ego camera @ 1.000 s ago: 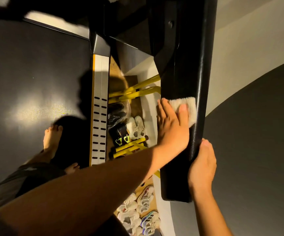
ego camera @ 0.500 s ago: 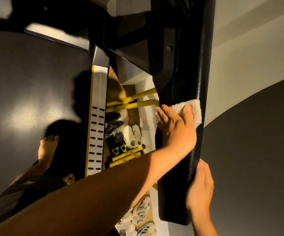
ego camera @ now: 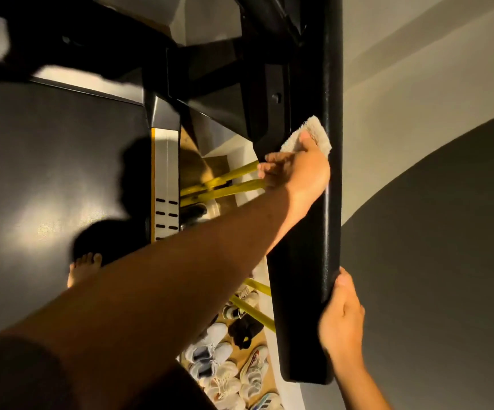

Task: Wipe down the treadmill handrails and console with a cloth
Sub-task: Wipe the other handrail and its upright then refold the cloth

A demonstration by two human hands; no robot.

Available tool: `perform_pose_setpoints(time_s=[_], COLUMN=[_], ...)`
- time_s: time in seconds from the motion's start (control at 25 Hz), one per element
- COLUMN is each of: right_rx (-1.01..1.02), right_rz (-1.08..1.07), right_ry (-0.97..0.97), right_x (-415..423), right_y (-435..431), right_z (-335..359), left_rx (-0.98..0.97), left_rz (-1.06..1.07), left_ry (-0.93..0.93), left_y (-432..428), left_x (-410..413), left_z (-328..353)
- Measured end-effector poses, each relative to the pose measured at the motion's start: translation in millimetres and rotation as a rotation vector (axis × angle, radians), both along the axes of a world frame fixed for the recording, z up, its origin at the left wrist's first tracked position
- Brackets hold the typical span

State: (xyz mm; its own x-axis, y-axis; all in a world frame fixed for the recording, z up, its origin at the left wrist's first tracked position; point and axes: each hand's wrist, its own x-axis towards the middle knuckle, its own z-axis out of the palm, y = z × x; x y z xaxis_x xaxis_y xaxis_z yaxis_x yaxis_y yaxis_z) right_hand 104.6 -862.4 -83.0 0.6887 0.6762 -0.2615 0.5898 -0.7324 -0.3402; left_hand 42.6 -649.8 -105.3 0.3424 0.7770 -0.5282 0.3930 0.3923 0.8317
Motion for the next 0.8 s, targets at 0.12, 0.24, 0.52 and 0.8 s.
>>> perform_pose_setpoints(time_s=[0.12,0.24,0.52,0.8], right_rx=[-0.032,0.039,0.112,0.123], right_rz=[0.186,0.298,0.284,0.315], right_ry=[0.014,-0.05,-0.038,-0.062], right_x=[2,5,11,10], right_y=[50,101,102,102], right_z=[5,1,-7,-6], left_rx=[-0.191,0.023,0.231,0.269], left_rz=[0.368,0.301,0.267,0.188], left_ry=[-0.091,-0.051,-0.11,-0.092], left_y=[53,32,46,23], left_x=[-3,10,11,20], left_z=[-25,-33,-19,18])
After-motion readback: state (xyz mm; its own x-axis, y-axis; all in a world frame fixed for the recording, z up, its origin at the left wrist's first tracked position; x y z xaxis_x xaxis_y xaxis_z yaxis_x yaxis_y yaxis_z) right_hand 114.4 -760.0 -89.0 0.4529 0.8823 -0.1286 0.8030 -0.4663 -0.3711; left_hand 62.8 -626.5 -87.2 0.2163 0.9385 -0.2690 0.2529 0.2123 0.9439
